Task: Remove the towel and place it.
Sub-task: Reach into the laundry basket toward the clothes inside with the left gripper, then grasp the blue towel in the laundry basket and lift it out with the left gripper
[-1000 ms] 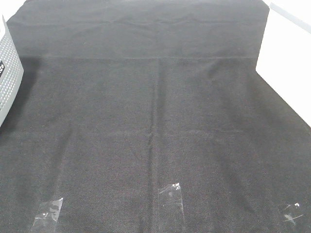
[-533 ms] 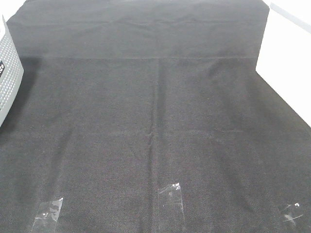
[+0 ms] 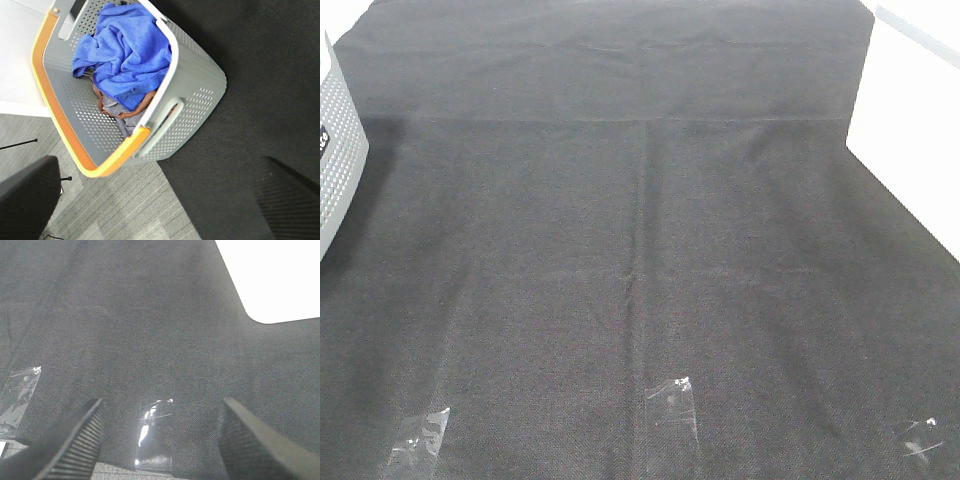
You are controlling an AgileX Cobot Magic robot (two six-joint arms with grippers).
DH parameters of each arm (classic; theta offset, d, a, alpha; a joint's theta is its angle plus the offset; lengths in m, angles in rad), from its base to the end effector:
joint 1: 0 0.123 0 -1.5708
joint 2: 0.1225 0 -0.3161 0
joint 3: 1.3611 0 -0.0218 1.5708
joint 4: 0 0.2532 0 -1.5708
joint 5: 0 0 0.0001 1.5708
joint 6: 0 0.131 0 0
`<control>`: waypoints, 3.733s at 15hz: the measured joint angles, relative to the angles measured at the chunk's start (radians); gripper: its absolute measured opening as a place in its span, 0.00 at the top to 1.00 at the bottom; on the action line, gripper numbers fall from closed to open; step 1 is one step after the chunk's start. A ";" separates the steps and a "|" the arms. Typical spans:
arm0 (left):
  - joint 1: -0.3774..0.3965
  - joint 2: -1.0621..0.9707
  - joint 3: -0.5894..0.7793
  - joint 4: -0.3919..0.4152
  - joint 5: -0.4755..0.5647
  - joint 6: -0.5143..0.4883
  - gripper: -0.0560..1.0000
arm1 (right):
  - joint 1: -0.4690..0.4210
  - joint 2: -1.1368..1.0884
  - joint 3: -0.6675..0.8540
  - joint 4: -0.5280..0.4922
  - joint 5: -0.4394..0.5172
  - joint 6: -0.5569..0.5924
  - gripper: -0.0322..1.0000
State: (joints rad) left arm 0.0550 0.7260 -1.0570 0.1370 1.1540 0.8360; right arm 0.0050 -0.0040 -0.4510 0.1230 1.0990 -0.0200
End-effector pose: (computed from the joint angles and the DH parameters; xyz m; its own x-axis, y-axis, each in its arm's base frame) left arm 0.1091 0.0224 0.3959 -0.5339 0.7439 -0.4021 0.4270 0.6476 0.6311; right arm 0.0024 0.0143 0.2411 -0.5290 0.0333 -0.8479 -0.0789 0.9930 0.0881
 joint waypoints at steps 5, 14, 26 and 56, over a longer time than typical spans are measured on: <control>0.000 0.367 -0.225 0.015 -0.003 0.110 0.01 | 0.000 0.000 0.000 0.000 0.000 0.000 0.35; 0.105 0.820 -0.418 0.175 -0.107 0.174 0.01 | 0.000 0.000 0.000 0.000 0.000 0.000 0.35; 0.199 1.235 -0.433 0.322 -0.316 0.386 0.02 | 0.000 0.000 0.000 0.000 0.000 0.000 0.35; 0.174 1.222 -0.531 0.349 -0.291 0.177 0.95 | 0.000 0.000 0.000 0.001 0.000 0.000 0.35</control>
State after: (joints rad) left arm 0.2290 1.9480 -1.5880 0.4860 0.8630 1.0130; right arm 0.0050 -0.0040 -0.4510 0.1240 1.0990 -0.0200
